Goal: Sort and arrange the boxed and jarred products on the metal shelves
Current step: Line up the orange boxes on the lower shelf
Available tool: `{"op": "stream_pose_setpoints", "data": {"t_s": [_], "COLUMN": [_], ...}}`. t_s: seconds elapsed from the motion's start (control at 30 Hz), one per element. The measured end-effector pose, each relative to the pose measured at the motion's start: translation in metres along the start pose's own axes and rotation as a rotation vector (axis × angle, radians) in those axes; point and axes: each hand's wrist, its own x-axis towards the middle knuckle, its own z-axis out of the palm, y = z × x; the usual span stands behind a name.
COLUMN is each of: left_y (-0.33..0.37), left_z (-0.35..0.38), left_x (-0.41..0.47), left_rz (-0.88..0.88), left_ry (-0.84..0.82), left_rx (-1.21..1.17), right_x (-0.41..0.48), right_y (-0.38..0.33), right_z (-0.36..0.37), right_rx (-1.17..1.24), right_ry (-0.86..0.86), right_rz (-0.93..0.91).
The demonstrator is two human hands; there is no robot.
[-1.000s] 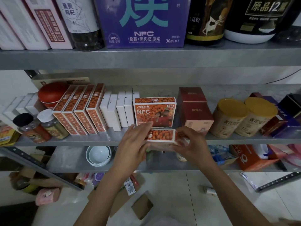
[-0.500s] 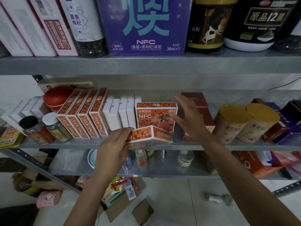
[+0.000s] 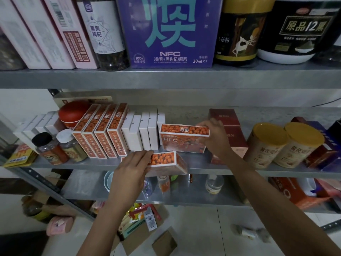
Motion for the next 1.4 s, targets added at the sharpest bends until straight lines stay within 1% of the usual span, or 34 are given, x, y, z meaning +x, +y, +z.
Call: {"op": "stream_pose_setpoints", "data": {"t_s": [0.17,0.23,0.33,0.43,0.53,0.6,0.67,0.87,0.97,1.1,1.2,1.33,1.37,1.4], "left_y": [0.001,0.002,0.005,0.009,0.012,0.015,0.020,0.038,0.040,0.033,0.032,0.036,0.038,0.042], "left_z": [0.002,0.006,0.012,0.019,0.029,0.036,0.044,0.065,0.072,0.078,0.078,0.075,0.075,0.073], "left_x": [0.009,0.016,0.029,0.044,0.060,0.072,0.084,0.112,0.118,0.115,0.106,0.085,0.077,0.068], "left_rz": [0.057,0.081,0.105,0.115,0.133,0.131,0.129,0.139,0.123,0.147,0.142,0.120,0.088,0.023], "left_ry": [-0.001,-0.006,-0.020,-0.044,-0.069,-0.098,-0.137,-0.134,-0.132,-0.163,-0.078,0.094,0.119,0.111], "left_rx": [0.063,0.071,0.074,0.088,0.116,0.106,0.100,0.119,0.109,0.050,-0.076,-0.231,-0.282,-0.382], "right_x": [-0.026,-0.035,-0.048,-0.059,-0.069,-0.073,-0.075,-0.085,-0.092,-0.096,-0.098,-0.098,-0.098,-0.098], "right_y": [0.002,0.006,0.009,0.014,0.019,0.024,0.025,0.032,0.034,0.035,0.033,0.029,0.027,0.026], "right_z": [-0.025,-0.040,-0.059,-0.069,-0.083,-0.092,-0.097,-0.088,-0.084,-0.078,-0.072,-0.063,-0.061,-0.058], "right_rx": [0.265,0.449,0.753,0.914,1.089,1.205,1.226,1.207,1.213,1.196,1.193,1.214,1.211,1.206], "right_ry": [0.164,0.205,0.244,0.368,0.544,0.625,0.636,0.601,0.554,0.493,0.433,0.390,0.382,0.372], "right_rz": [0.024,0.035,0.205,0.348,0.372,0.402,0.428,0.591,0.613,0.638,0.692,0.728,0.737,0.748]}}
